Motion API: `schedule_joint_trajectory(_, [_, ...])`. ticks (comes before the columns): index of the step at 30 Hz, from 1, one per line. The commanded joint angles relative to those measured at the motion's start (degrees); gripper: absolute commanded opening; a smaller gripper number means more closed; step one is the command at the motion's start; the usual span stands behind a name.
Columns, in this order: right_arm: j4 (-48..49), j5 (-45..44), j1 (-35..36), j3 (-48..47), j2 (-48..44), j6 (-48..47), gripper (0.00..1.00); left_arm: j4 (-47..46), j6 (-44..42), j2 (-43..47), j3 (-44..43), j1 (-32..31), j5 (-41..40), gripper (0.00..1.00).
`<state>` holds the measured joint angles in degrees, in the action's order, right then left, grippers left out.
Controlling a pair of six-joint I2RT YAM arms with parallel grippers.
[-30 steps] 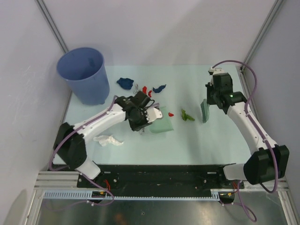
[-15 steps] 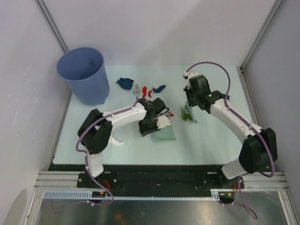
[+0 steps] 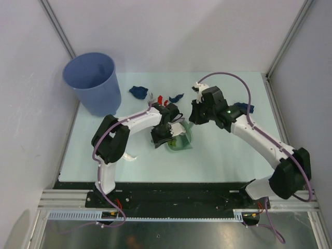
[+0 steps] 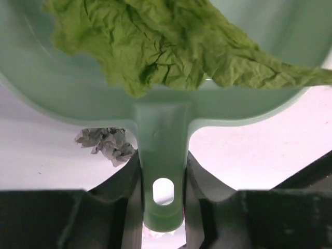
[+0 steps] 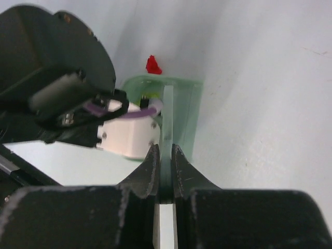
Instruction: Sweep away the paper scraps from the table
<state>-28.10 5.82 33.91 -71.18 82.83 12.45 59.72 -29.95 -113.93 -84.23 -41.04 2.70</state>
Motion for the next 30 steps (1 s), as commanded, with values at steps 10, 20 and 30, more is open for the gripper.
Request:
schedule_joint_trajectory(10, [-1.5, -19.6, 0.7, -7.4, -25.1, -2.3, 0.0, -2.1, 0.3, 13.5, -0.3, 6.1, 10.8, 0.0])
schedule_joint_trajectory(20, [5.9, -28.7, -1.6, -9.0, -34.0, -6.9, 0.0, -2.0, 3.5, 22.6, -4.7, 12.9, 12.9, 0.0])
schedule_joint_trajectory(30, [-1.0, -22.4, -9.7, -5.6, -31.8, -4.4, 0.0, -1.6, 9.1, 34.6, -11.9, 24.9, 10.9, 0.0])
